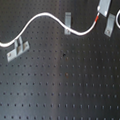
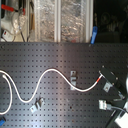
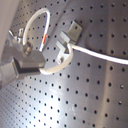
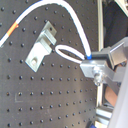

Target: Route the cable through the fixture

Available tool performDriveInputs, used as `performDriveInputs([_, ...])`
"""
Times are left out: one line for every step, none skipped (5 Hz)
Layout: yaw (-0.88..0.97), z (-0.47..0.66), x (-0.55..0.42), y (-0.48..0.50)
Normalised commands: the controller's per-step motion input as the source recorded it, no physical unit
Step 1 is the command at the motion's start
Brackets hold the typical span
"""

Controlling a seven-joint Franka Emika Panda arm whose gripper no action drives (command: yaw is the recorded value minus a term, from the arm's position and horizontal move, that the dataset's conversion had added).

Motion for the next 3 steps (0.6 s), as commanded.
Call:
performDriveInputs([0.0, 0.24, 0.042, 0.049])
performDriveInputs([0.0, 0.01, 0.0, 0.0])
performDriveInputs([0.0, 0.11, 0.0, 0.001])
